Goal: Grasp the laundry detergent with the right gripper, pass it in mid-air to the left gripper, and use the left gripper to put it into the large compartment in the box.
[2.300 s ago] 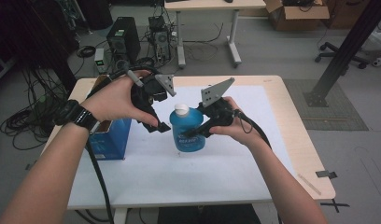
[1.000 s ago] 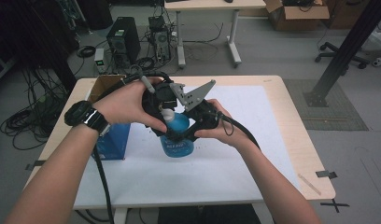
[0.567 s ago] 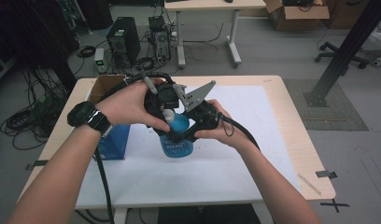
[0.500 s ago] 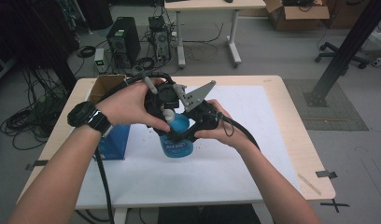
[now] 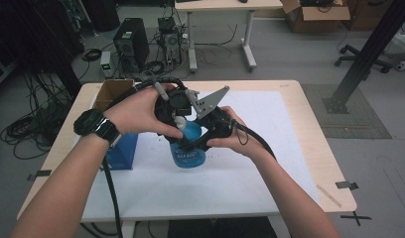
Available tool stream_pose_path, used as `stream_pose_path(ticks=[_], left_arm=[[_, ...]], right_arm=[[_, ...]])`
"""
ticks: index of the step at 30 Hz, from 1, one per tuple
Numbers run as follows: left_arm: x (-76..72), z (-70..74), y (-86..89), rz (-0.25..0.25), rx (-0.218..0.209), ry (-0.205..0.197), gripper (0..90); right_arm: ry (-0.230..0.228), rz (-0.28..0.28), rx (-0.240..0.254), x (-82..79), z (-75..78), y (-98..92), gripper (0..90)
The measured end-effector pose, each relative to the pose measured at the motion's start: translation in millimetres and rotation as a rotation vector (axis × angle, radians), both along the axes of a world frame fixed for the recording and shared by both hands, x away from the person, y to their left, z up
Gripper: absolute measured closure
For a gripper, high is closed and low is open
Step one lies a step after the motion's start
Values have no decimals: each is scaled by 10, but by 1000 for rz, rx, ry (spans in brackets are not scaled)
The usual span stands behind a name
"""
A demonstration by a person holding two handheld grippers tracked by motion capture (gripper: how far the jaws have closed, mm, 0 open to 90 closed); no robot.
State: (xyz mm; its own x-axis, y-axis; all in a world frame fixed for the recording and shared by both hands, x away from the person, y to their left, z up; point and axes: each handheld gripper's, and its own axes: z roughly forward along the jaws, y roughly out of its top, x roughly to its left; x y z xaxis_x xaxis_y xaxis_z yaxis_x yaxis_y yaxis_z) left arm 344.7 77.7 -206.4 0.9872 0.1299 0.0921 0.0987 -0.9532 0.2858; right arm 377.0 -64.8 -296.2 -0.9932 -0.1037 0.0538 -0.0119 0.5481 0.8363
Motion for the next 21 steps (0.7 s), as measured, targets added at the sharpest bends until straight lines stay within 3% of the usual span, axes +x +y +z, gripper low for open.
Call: stream_pose_path(ticks=[11, 13, 16, 19, 20, 21], left_arm=[[26, 32, -21, 31, -2, 38, 379], [41, 50, -10, 42, 3, 54, 379], [65, 107, 23, 69, 4, 63, 380], [104, 207, 80, 138, 5, 67, 380], [104, 207, 80, 138, 5, 67, 380], [140, 291, 131, 203, 16, 65, 380]], right_arm=[[43, 18, 25, 26, -23, -20, 411], [55, 7, 36, 27, -12, -35, 269], [47, -13, 36, 33, -7, -87, 127], [45, -52, -10, 68, -37, -170, 70], [45, -52, -10, 68, -37, -170, 70], [42, -81, -40, 96, -57, -254, 69]])
